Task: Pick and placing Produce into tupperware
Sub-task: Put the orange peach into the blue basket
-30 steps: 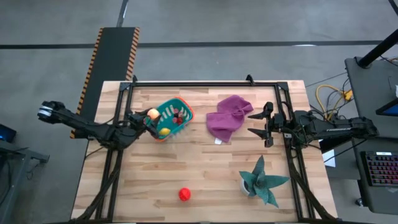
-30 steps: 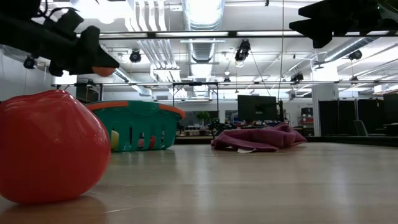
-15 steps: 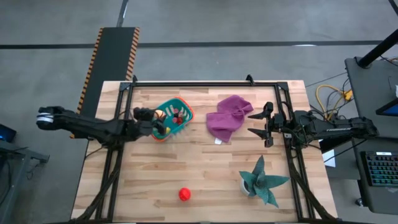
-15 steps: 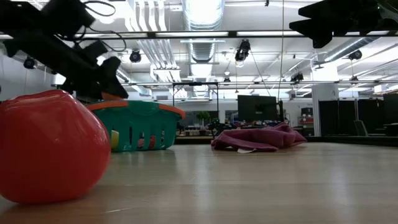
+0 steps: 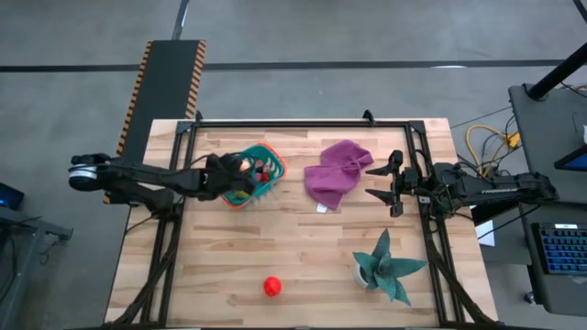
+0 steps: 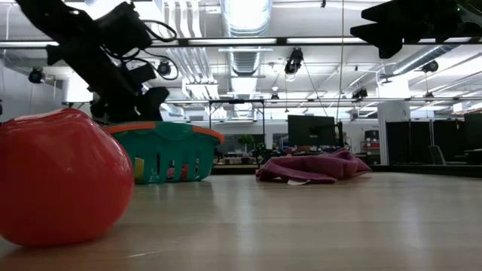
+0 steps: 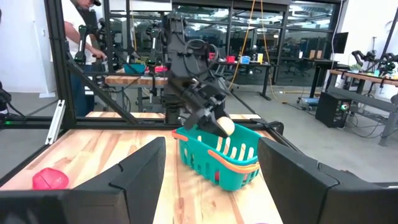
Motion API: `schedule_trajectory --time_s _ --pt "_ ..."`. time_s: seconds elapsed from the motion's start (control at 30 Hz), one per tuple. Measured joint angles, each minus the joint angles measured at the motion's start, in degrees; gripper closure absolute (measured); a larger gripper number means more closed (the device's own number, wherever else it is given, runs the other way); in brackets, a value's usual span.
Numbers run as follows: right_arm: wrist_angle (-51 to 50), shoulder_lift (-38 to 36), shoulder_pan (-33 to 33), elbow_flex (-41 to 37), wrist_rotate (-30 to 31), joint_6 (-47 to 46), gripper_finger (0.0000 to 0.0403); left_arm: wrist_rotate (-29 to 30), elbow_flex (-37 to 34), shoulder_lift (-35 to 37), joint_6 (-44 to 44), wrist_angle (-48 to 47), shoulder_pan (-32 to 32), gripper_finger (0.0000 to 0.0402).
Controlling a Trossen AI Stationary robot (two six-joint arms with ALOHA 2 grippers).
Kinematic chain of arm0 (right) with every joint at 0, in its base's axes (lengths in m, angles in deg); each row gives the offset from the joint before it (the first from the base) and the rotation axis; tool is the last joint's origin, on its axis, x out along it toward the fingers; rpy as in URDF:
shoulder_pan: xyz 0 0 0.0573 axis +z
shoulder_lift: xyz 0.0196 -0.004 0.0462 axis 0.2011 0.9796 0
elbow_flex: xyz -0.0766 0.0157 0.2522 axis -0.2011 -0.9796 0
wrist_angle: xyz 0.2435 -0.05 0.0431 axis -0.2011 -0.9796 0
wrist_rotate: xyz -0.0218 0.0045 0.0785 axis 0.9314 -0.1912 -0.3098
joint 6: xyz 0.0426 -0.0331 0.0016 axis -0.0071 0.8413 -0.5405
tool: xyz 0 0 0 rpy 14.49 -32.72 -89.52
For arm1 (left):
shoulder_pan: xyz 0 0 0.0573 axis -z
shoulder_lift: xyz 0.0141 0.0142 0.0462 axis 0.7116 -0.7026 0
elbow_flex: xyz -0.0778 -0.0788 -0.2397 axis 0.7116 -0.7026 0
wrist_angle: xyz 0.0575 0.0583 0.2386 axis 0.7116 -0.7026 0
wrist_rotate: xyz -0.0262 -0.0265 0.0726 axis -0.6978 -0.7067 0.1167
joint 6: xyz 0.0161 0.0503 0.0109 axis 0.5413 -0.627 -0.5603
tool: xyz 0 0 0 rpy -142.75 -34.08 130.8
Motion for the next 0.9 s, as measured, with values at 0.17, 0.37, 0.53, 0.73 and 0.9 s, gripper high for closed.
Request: schedule_trajectory --time_s 0.17,0.37,0.53,0.73,0.9 --pt "0.00 0.00 -0.01 0.00 0.00 0.02 0.0156 -1.61 4.31 -4.74 -0.08 -3.80 -2.19 0.0162" --pt "0.00 0.00 -0.02 0.00 0.00 0.02 0.0156 -5.96 8.51 -10.38 -1.85 -4.37 -4.58 0.0162" --pt "-0.01 0.00 -0.01 0.00 0.00 0.02 0.0156 -8.40 10.43 -13.37 -3.35 -4.43 -5.98 0.0162" --pt "-0.02 0.01 -0.02 0.00 0.00 0.02 0.0156 -9.43 12.06 -14.30 -5.23 -4.90 -6.99 0.0162" --pt "-0.04 -0.02 0.00 0.00 0.00 0.02 0.0156 -11.57 12.55 -13.97 -6.66 -4.99 -8.03 0.0162"
